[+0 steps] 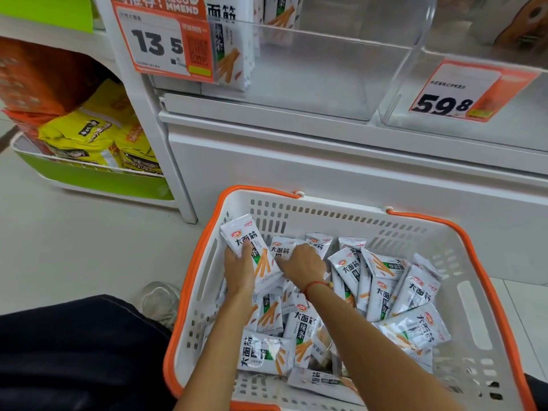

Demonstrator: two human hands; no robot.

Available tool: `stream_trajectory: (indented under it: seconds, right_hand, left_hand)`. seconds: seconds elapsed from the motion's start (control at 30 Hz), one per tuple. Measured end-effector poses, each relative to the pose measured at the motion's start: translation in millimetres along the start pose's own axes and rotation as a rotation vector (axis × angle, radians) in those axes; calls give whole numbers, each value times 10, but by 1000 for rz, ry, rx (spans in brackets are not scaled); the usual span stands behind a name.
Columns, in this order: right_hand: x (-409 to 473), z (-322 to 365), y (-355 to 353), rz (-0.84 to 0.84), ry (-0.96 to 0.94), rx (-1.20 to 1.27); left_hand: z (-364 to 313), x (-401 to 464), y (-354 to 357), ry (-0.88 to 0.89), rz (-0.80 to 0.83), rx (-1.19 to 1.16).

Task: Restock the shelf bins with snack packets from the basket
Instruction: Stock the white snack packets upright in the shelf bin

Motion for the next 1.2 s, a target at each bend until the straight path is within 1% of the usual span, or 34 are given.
stream_trajectory:
  seconds: [0.07,0.1,0.23,0.3,0.37,0.43,0.5,0.53,0.57,0.63,0.73,0.8,0.83,0.93,1.0,1.1,1.2]
  right_hand:
    - [0,118,-18,-11,-43,-140]
    - [10,143,-5,3,-50,-133]
    - [23,93,0,113,-48,108]
    - [8,0,-130,168,-71,283]
    - [-55,-109,-381,173,-133,429]
    - [-141,-235,-636,183,-200,545]
    - [-282,-316,-793,310,-242,653]
    - [-361,-340,-829,365,-255,651]
    - [-402,-361,-816,377,-260,611]
    - [-445,-387,-791,307,-251,592]
    - [-483,-427,-839,156,-215,653]
    - [-536,-423,-897,121,-223,665]
    - [-559,-393,-912,153,-231,656]
    - [-733,-259,-998,340,-268,610]
    - [-810,-170,-1090,348,-312,589]
    - [-817,-28,-1270,275,-368,546]
    - [-911,135,-1631,183,-462,512]
  left_hand:
    - [0,8,-15,6,4,25]
    - [2,15,-12,7,11,33]
    - [11,29,-5,7,23,58]
    - [35,50,-6,-6,3,59]
    - [67,52,3,-38,12,79]
    - [73,16,63,-64,44,103]
    - [43,-82,169,-49,143,120]
    - [37,-144,240,-32,205,110]
    - [13,-223,306,-12,255,82]
    - [-32,-355,397,-31,313,13]
    - [-186,-455,444,-111,264,-77]
    - [-352,-507,434,-97,228,-105]
    - [-430,-525,431,-78,221,-115]
    - [-681,-676,435,-45,264,-199]
    - [-860,-759,423,0,255,-152]
    - [-1112,-800,404,80,335,-95]
    - [-1462,-779,387,217,326,-31]
Point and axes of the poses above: each hand's wrist, its own x-axis towards the middle knuckle, its own y-axis out of the palm, z = x × y, the point moved 2 cm from there along x, towards the middle knuckle, and after that the axes turned 8 degrees about y, right-handed, at the moved point
